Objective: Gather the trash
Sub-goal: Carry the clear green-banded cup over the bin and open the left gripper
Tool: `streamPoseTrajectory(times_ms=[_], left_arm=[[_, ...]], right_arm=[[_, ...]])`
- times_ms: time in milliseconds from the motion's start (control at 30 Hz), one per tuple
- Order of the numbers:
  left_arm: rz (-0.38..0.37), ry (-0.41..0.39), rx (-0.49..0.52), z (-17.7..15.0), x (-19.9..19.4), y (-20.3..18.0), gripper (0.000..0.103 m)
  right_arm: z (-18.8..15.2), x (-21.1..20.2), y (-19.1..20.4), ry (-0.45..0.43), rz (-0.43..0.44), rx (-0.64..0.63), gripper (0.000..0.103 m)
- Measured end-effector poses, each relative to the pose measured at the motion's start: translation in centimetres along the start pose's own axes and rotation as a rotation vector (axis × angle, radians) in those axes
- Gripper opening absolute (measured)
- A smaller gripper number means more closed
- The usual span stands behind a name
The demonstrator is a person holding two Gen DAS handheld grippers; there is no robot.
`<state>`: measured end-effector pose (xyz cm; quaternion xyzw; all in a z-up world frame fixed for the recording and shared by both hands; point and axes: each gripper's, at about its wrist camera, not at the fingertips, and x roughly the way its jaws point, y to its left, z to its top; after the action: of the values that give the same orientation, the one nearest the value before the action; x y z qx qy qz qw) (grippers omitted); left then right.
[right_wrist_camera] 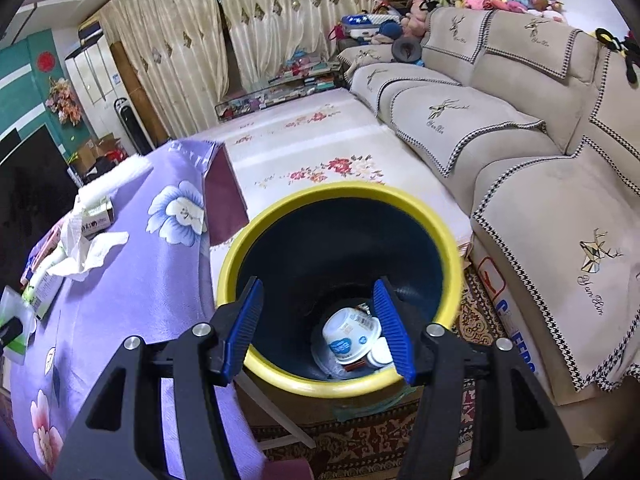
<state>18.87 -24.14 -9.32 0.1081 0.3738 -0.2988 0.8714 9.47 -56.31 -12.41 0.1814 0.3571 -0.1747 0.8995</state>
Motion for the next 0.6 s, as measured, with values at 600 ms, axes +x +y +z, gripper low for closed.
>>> streamPoseTrajectory(times_ms=[600], left_arm=[[-0.291, 0.105, 0.219, 10.5, 13.3, -16.9, 0.050]], right_arm=[[-0.9, -3.2, -8.3, -0.046, -0.085, 0.121, 0.055]])
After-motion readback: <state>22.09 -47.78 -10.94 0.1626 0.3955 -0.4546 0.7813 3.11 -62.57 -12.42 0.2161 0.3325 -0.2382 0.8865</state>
